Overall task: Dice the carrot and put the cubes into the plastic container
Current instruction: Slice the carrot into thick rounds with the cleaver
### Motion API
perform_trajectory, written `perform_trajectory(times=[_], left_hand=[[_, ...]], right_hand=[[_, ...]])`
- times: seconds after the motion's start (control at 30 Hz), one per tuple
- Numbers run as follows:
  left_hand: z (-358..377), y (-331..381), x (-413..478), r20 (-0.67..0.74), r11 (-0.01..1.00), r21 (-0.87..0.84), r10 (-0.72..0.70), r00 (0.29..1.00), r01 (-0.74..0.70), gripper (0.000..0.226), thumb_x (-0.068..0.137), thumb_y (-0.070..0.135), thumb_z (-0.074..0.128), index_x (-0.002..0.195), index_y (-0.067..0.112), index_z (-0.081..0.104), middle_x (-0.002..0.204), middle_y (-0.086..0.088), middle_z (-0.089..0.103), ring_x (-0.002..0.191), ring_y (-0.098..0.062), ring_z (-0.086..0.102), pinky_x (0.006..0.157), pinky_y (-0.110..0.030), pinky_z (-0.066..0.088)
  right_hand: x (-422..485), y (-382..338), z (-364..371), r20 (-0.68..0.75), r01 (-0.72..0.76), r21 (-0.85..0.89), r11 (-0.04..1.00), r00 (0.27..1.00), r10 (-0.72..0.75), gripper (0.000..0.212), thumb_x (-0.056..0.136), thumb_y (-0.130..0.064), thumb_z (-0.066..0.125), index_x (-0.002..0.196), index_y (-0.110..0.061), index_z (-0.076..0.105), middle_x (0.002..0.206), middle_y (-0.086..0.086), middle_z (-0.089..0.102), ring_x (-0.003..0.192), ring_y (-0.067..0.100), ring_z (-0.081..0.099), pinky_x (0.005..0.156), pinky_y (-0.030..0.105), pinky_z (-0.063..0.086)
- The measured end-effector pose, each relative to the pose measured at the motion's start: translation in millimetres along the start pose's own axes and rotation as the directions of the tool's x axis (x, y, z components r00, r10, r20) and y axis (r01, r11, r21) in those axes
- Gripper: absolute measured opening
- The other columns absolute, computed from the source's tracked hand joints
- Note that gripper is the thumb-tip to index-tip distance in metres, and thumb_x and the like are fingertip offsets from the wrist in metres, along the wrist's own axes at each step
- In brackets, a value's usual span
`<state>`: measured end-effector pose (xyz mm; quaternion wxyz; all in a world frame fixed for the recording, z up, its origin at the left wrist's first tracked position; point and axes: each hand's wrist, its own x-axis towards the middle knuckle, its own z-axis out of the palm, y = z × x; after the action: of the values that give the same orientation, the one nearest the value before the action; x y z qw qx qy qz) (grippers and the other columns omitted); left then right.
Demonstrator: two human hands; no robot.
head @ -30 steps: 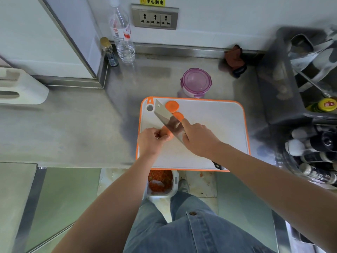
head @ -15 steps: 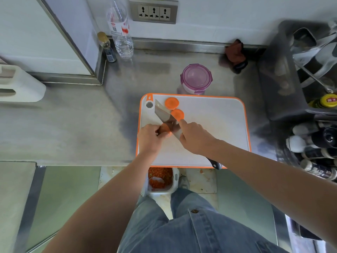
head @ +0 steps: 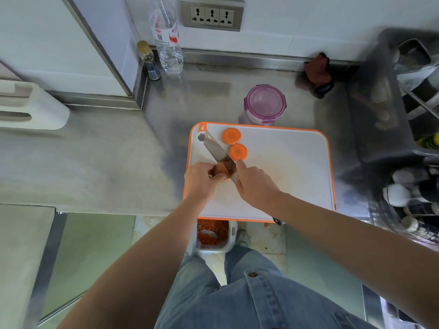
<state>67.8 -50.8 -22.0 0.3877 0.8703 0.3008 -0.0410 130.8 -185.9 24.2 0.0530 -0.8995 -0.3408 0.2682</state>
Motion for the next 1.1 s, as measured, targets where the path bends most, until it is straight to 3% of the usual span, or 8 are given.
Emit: perform_trajectory(times=[0.13, 0.27, 0.4, 0.5, 0.73, 0.83, 0.97, 1.1], left_hand=[[1, -2, -1, 0.001, 1.000, -0.016, -0.027, 1.000, 0.027, 0.023, 0.078, 0.034, 0.076, 0.070, 0.012, 0.071, 0.062, -0.002, 0.062, 0.066, -0.022, 0.057, 0.051, -0.028, 0.028], [1, -3, 0, 0.037, 0.999, 0.040, 0.001, 0.999, -0.002, 0.025, 0.081, 0.036, 0.073, 0.073, 0.012, 0.070, 0.065, -0.002, 0.059, 0.067, -0.021, 0.054, 0.052, -0.028, 0.027], [-4, -7, 10, 0.126, 0.996, 0.083, 0.001, 0.992, -0.012, 0.028, 0.086, 0.037, 0.068, 0.082, 0.010, 0.074, 0.074, -0.009, 0.071, 0.074, -0.025, 0.064, 0.063, -0.033, 0.044], [-5, -10, 14, 0.183, 0.999, 0.040, -0.007, 0.983, 0.000, 0.027, 0.086, 0.036, 0.069, 0.081, 0.010, 0.074, 0.075, -0.010, 0.071, 0.073, -0.026, 0.068, 0.070, -0.040, 0.053], [-14, -17, 25, 0.289, 0.993, -0.089, -0.042, 0.956, 0.071, 0.044, 0.074, 0.048, 0.062, 0.086, 0.008, 0.075, 0.078, -0.013, 0.072, 0.078, -0.028, 0.070, 0.078, -0.048, 0.057], [-13, -12, 20, 0.238, 0.997, -0.043, -0.055, 0.970, 0.067, 0.045, 0.076, 0.051, 0.063, 0.087, 0.009, 0.073, 0.079, -0.010, 0.072, 0.079, -0.027, 0.068, 0.074, -0.042, 0.055], [-1, -3, -2, -0.004, 0.996, 0.092, -0.003, 1.000, 0.004, 0.038, 0.076, 0.044, 0.077, 0.098, 0.016, 0.064, 0.090, 0.001, 0.059, 0.081, -0.016, 0.054, 0.071, -0.025, 0.036], [-1, -8, 4, -0.002, 0.993, 0.111, 0.040, 0.999, -0.040, 0.023, 0.086, 0.033, 0.071, 0.097, 0.014, 0.069, 0.084, 0.000, 0.053, 0.083, -0.023, 0.057, 0.067, -0.022, 0.030]], right_hand=[[1, -2, -1, 0.006, 0.018, -0.032, 0.999, 1.000, -0.018, 0.029, 0.099, -0.015, 0.042, 0.126, -0.009, 0.036, 0.075, 0.003, 0.045, 0.069, 0.021, 0.050, 0.060, 0.034, 0.043], [3, -3, -1, 0.019, 0.026, -0.033, 0.999, 0.999, -0.025, 0.029, 0.098, -0.013, 0.042, 0.125, -0.008, 0.035, 0.075, 0.003, 0.042, 0.071, 0.023, 0.047, 0.061, 0.035, 0.038], [2, -3, 2, 0.020, 0.031, -0.026, 0.999, 0.999, -0.031, 0.026, 0.097, -0.012, 0.040, 0.122, -0.006, 0.035, 0.089, 0.013, 0.054, 0.082, 0.033, 0.055, 0.063, 0.036, 0.035], [3, -4, 6, 0.017, 0.027, -0.021, 0.999, 0.999, -0.027, 0.026, 0.097, -0.012, 0.040, 0.122, -0.006, 0.034, 0.090, 0.015, 0.055, 0.085, 0.037, 0.057, 0.063, 0.036, 0.034], [9, -5, 10, 0.006, 0.039, -0.020, 0.999, 0.999, -0.039, 0.027, 0.097, -0.011, 0.038, 0.124, -0.006, 0.034, 0.090, 0.016, 0.058, 0.082, 0.037, 0.057, 0.062, 0.037, 0.034], [11, -4, 10, -0.016, 0.045, -0.021, 0.999, 0.999, -0.045, 0.025, 0.098, -0.013, 0.038, 0.122, -0.008, 0.034, 0.079, 0.009, 0.048, 0.080, 0.035, 0.057, 0.062, 0.037, 0.036], [14, -4, 3, -0.008, 0.061, -0.040, 0.997, 0.998, -0.061, 0.023, 0.098, -0.013, 0.039, 0.120, -0.007, 0.036, 0.074, 0.004, 0.039, 0.070, 0.028, 0.045, 0.062, 0.035, 0.033], [17, -4, 3, 0.004, 0.078, -0.043, 0.996, 0.997, -0.077, 0.025, 0.098, -0.012, 0.038, 0.123, -0.007, 0.035, 0.073, 0.004, 0.039, 0.071, 0.030, 0.047, 0.061, 0.035, 0.033]])
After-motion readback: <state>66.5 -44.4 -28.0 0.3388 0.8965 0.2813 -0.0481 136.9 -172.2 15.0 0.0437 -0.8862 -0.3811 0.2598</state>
